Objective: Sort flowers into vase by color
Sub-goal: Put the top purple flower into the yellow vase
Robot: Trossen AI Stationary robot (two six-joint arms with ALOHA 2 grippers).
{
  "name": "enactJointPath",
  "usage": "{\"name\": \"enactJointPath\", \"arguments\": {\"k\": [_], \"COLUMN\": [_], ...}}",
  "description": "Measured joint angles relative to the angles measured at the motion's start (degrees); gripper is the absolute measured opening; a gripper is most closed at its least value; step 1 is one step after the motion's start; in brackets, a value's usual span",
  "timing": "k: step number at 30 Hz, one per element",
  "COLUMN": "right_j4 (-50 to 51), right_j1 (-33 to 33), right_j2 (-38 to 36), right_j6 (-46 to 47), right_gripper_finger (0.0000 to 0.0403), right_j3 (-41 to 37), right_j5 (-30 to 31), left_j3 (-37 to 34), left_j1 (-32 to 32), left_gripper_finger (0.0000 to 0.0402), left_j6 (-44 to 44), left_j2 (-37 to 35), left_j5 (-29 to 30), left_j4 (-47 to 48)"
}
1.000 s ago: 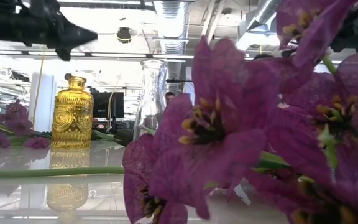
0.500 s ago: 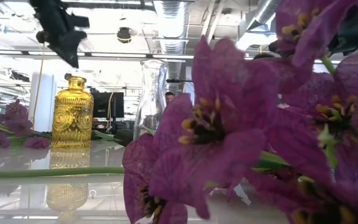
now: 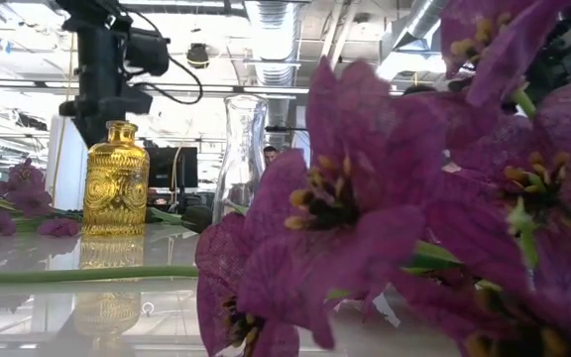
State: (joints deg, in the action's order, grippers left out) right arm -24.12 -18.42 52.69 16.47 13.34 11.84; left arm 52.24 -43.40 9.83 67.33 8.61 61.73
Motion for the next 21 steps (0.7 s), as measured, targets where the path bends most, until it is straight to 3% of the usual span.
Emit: {"name": "enactJointPath", "arguments": {"k": [4,14,21], "right_j4": [-0.1,-0.9,-0.9], "right_j1": [-0.7,-0.7,-0.7], "right_j2": [0.2,0.2,0.2], "right_j6": [-0.2,-0.4,-0.4], "right_gripper_finger": [0.0051,0.0051,0.0051], "right_j3": [0.0,0.0,0.0], "right_j5": [0.0,0.1,0.1], "left_j3": [-4.6,-12.1,-14.2], "left_j1": [0.7,-0.6,-0.6], "left_gripper_finger": [0.0105,0.0198,0.0210], "left_j6": [0.2,5.5,4.4], "left_j2": [-0.3,4.2,9.6], "left_j5": [-4.8,-4.9,-6.1], "left_j4": [-4.1,-9.7,-13.1]}}
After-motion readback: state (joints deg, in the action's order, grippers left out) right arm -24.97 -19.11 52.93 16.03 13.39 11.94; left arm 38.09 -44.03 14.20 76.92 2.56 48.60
